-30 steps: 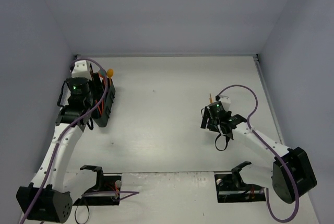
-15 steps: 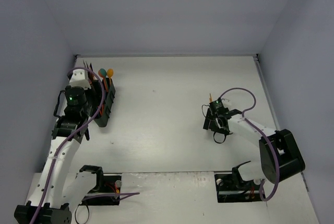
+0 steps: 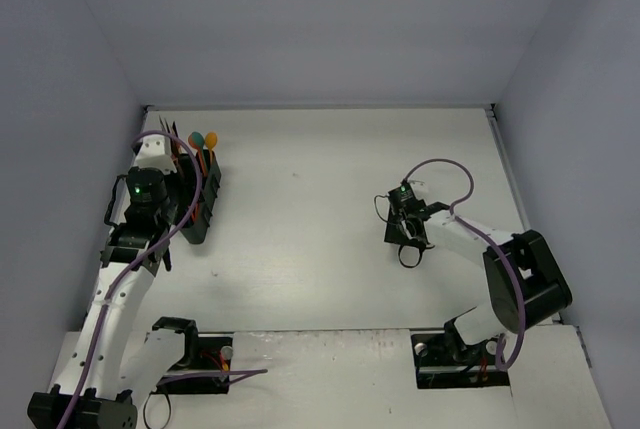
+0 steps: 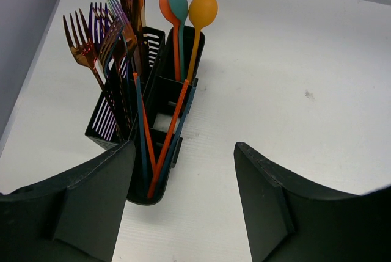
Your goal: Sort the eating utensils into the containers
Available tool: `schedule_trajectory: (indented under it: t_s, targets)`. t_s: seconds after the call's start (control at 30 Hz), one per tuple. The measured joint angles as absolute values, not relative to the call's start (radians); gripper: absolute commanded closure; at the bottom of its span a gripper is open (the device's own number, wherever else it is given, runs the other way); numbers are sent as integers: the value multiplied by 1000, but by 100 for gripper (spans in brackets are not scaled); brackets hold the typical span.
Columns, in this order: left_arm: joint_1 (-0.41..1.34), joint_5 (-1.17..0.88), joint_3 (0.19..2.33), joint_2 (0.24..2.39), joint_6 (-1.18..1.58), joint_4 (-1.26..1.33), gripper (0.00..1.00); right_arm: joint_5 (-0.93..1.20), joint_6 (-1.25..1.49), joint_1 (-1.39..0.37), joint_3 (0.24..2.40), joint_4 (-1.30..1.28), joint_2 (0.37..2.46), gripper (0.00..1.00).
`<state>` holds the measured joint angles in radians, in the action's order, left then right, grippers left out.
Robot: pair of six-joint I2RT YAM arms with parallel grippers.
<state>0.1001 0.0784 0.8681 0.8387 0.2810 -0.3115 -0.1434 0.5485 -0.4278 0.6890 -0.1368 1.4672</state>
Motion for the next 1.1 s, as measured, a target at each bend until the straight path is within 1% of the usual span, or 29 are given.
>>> schedule_trajectory:
  t_s: [0.3, 0.33, 0.43, 0.53, 0.6, 0.67, 0.8, 0.87, 1.1]
  targets:
    - [100, 70, 867, 839, 294, -311, 37, -159, 545, -453, 757, -97, 1550, 66]
    - [100, 68, 867, 839, 295, -311, 38, -165, 545, -453, 766, -93, 1561, 67]
    - [100, 62, 866, 839, 298, -311, 38, -186, 546, -453, 792, -83, 1592, 75]
    - [100, 51, 860, 839, 304, -311, 38, -205, 545, -453, 812, -68, 1617, 89]
    - [100, 31, 854, 839, 320, -311, 37, -208, 545, -453, 826, -57, 1632, 96]
    - [100, 2, 854, 838, 342, -313, 37, -209, 541, -453, 840, -50, 1646, 100]
    - [100, -88, 854, 834, 403, -312, 35, -207, 522, -479, 865, -48, 1666, 100]
    - [100, -140, 854, 834, 442, -312, 32, -200, 513, -512, 880, -48, 1677, 100]
    - [143, -292, 854, 840, 594, -310, 25, -122, 465, -761, 927, -27, 1674, 100]
